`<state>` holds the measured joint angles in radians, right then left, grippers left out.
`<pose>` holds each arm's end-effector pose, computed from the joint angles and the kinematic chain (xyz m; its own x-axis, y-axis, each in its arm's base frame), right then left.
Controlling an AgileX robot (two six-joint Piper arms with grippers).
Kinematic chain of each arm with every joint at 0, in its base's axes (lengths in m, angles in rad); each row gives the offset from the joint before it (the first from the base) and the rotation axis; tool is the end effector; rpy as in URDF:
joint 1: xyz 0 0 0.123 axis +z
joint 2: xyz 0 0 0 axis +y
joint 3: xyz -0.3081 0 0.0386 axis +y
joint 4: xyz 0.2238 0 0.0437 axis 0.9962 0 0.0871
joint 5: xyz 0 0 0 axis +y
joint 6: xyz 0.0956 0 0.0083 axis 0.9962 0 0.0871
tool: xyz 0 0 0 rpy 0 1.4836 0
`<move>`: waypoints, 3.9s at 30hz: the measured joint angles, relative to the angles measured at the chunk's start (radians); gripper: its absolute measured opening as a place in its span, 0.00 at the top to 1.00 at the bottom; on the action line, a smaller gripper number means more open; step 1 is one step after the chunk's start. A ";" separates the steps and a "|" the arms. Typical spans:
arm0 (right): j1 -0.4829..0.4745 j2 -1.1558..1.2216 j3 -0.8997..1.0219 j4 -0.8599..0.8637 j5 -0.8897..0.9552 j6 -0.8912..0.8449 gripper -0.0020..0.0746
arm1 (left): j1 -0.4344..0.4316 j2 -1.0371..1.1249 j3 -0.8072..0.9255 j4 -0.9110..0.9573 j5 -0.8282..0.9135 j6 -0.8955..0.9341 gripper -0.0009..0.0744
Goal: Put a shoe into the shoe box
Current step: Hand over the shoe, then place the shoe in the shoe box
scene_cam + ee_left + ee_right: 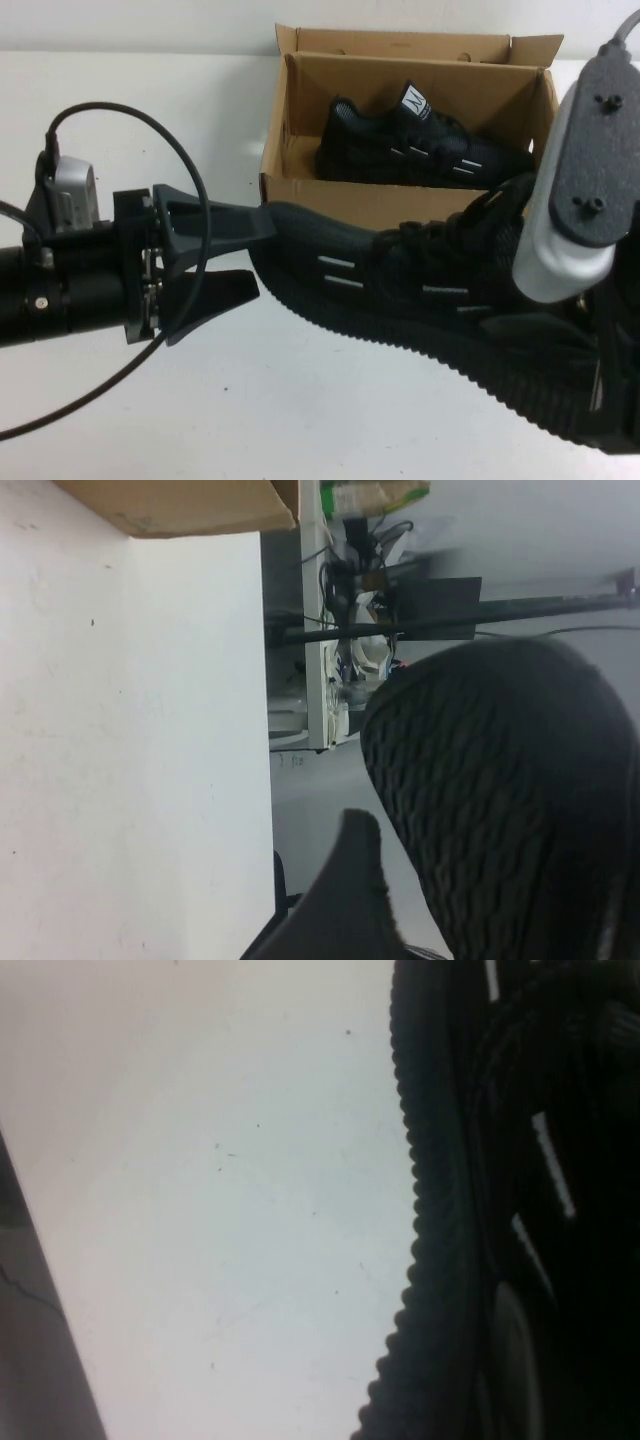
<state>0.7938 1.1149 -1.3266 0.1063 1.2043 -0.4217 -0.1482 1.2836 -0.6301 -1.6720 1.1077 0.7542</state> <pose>0.1108 0.1262 0.4313 -0.2292 -0.7641 -0.6030 -0.9039 0.3969 -0.1594 0.1800 -0.1133 0.3124 -0.9463 -0.2562 -0.1973 0.1442 0.2117 -0.9666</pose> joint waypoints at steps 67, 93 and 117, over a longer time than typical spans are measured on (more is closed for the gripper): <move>0.065 -0.097 0.410 -0.098 -0.687 1.630 0.19 | -0.119 0.117 -0.022 0.016 -0.319 0.249 0.82; 0.029 0.068 0.440 -0.035 -0.901 1.668 0.26 | -0.119 0.117 -0.022 0.014 -0.326 0.255 0.82; 0.029 0.101 0.440 -0.050 -0.901 1.520 0.98 | -0.060 0.117 -0.026 -0.014 -0.283 0.341 0.10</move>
<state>0.8232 1.2162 -0.8871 0.0566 0.3030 1.0980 -0.2078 1.4006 -0.6563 -1.6857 0.8243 1.0951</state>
